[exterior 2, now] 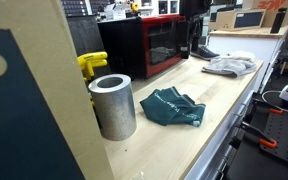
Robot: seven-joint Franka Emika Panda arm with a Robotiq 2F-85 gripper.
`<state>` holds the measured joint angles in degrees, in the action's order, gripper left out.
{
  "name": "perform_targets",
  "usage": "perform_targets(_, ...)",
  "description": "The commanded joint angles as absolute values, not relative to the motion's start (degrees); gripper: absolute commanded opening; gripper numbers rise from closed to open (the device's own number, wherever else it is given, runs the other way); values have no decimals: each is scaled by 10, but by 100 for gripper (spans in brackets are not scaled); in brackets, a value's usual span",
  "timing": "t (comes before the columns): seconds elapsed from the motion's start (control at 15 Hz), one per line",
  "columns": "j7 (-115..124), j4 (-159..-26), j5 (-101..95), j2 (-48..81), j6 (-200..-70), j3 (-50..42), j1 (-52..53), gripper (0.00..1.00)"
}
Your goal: Open the microwave door
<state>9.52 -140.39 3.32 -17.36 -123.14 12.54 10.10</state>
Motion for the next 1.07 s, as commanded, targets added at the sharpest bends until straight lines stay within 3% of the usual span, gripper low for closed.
perform_targets(0.0,105,-1419,-8,-185,-1254,119,84,100)
perform_targets(1.0,95,-1490,-198,-205,-1290,88,23,100)
